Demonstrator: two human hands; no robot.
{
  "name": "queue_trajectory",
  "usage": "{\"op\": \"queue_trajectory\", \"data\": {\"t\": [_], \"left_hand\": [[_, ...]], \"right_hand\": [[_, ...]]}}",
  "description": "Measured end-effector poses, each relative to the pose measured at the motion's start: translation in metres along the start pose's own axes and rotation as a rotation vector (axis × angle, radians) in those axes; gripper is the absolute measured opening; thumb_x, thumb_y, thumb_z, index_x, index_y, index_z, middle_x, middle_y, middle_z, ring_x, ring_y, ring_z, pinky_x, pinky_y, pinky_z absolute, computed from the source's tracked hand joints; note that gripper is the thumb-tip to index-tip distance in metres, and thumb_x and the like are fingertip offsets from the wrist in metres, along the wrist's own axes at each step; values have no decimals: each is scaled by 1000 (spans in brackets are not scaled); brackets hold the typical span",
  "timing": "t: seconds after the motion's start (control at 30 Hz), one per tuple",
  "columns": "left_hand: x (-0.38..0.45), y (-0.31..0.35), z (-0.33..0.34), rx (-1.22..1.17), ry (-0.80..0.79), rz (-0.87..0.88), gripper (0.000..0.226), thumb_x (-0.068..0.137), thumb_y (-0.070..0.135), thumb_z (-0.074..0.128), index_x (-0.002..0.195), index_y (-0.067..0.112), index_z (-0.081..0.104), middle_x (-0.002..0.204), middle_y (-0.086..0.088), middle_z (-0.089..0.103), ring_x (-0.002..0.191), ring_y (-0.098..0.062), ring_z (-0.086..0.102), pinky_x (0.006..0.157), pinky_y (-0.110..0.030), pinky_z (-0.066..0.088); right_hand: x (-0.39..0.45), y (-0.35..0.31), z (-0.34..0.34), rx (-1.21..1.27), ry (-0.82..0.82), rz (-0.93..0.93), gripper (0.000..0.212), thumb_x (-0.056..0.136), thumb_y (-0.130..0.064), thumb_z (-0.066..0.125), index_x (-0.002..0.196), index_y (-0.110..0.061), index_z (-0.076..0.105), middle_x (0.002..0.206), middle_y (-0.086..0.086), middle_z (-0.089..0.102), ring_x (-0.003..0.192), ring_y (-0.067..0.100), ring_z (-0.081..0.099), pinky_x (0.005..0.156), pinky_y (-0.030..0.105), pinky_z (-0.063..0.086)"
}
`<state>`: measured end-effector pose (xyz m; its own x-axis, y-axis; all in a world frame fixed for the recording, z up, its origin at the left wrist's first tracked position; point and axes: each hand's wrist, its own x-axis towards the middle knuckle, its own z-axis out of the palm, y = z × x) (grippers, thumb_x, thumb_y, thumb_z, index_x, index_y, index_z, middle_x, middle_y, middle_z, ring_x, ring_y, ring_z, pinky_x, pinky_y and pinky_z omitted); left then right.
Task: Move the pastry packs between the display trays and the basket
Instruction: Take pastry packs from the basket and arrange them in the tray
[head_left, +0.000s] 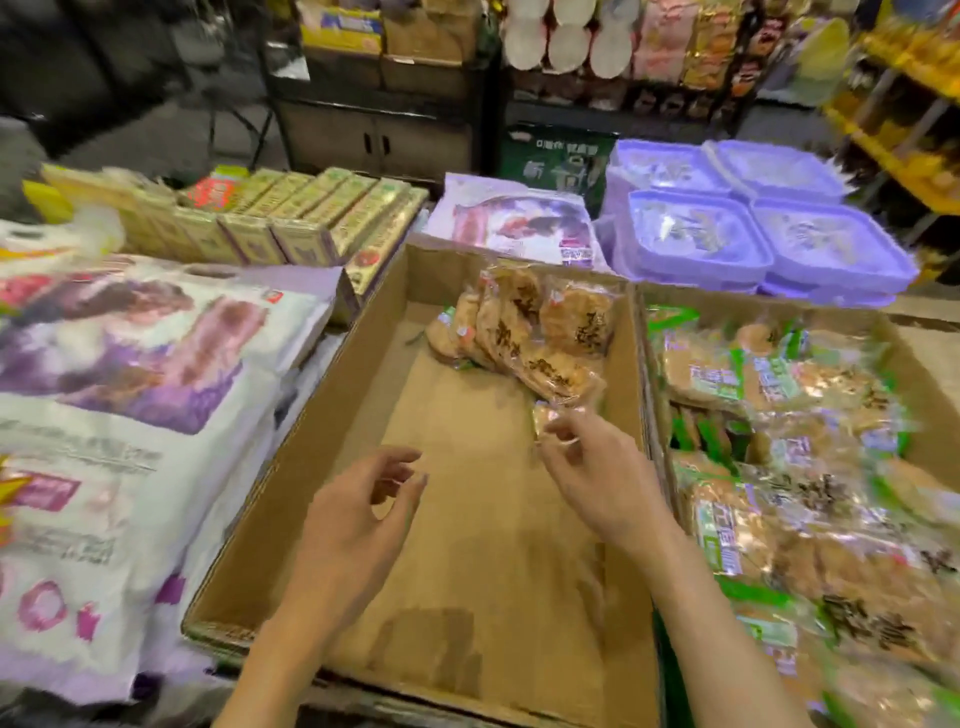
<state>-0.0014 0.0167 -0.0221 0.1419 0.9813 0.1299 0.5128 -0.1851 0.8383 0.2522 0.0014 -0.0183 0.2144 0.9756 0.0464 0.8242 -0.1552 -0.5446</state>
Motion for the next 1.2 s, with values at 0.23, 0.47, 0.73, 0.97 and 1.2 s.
{"op": "queue_trajectory", "data": {"t": [0.23,0.47,0.73,0.97,1.2], "left_hand": [[44,-14,13,-108,-11,-156,17,94,22,70,103,36,69,88,15,70,81,-9,66,71,-18,49],[70,-24,18,-201,-61,-199,17,93,22,71,102,36,71,86,9,72,83,-19,69,72,-19,49],[107,-9,12,-182,-169,-139,15,93,20,71,103,30,69,90,4,72,80,-9,63,69,-11,46],[205,8,53,-15,-197,-27,30,95,35,66,121,21,60,105,7,65,93,-9,62,86,-34,53],[271,25,141,404,-295,-133,76,88,49,69,143,8,37,144,-19,43,136,-38,39,108,-50,38]], "right_hand": [[115,30,-8,-170,-100,170,35,93,-38,58,122,-20,54,114,8,56,109,31,54,88,44,50],[184,53,22,-158,-341,401,80,88,-60,62,147,-13,36,143,18,51,130,41,48,107,52,44],[188,41,25,-56,-347,455,129,35,-87,72,143,-25,39,143,11,53,129,34,51,106,52,45],[145,15,9,226,-85,368,71,70,-22,92,129,-24,52,133,1,58,98,14,62,74,23,53],[91,7,7,519,261,454,57,71,-18,91,114,-31,57,111,-10,64,94,9,65,76,27,58]]}}
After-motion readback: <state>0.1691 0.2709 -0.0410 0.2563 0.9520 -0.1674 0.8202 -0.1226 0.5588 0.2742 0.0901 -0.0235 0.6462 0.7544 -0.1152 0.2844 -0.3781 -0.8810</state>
